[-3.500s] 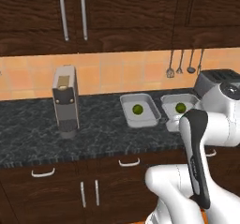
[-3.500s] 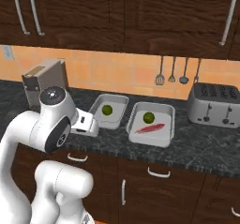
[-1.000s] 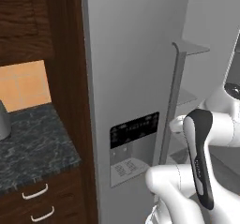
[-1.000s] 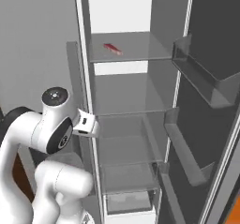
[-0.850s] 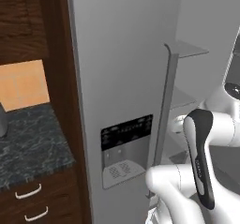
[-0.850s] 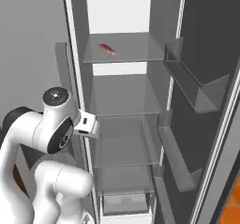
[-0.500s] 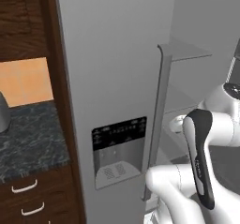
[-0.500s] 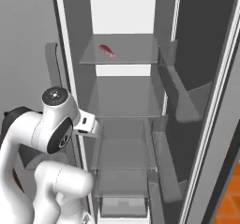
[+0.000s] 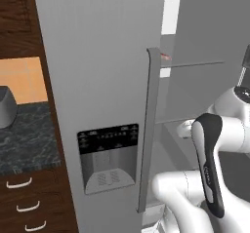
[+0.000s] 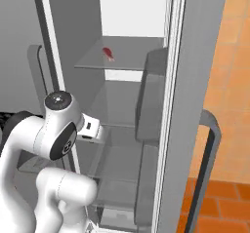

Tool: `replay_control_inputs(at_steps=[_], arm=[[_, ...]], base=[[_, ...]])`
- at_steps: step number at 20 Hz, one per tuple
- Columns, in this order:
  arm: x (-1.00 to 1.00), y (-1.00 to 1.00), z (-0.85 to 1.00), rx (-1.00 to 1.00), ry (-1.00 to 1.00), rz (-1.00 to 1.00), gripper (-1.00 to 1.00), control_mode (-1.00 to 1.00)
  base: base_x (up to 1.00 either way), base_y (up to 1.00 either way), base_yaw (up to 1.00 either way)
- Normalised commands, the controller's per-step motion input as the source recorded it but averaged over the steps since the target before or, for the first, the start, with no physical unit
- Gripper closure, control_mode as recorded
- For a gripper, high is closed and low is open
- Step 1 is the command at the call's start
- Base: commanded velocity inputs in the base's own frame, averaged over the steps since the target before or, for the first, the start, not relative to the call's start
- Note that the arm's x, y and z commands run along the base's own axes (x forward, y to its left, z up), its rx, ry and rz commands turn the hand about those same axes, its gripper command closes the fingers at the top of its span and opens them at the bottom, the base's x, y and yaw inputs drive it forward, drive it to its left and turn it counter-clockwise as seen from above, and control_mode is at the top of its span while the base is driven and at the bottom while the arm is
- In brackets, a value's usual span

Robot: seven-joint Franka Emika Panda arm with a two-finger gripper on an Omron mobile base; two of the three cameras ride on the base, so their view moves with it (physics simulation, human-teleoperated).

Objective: Place one lime and one steak in each tupperware on the nearby counter, to pack two identical lunches.

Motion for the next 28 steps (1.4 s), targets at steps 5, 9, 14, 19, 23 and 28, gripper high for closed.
replay_control_inputs(at_steps=[5,9,14,19,23,28], arm=[[0.00,0.00,0.00,0.00,0.00,0.00,-1.00,1.00],[0.00,0.00,0.00,0.00,0.00,0.00,-1.00,1.00],[0.06,0.00,0.00,0.00,0.00,0.00,-1.00,-1.00],[0.27,-0.02,0.16,0.00,-0.19,0.00,-1.00,-1.00],[0.17,-0.04,0.84,0.00,-0.40,0.00,-1.00,-1.00],[0.01,-0.07,1.00,0.00,-0.13,0.01,-1.00,-1.00]], base=[[0.32,-0.35,0.31],[0.18,-0.46,0.30],[0.12,-0.17,0.13],[0.00,0.00,0.00],[0.00,0.00,0.00],[0.00,0.00,0.00]])
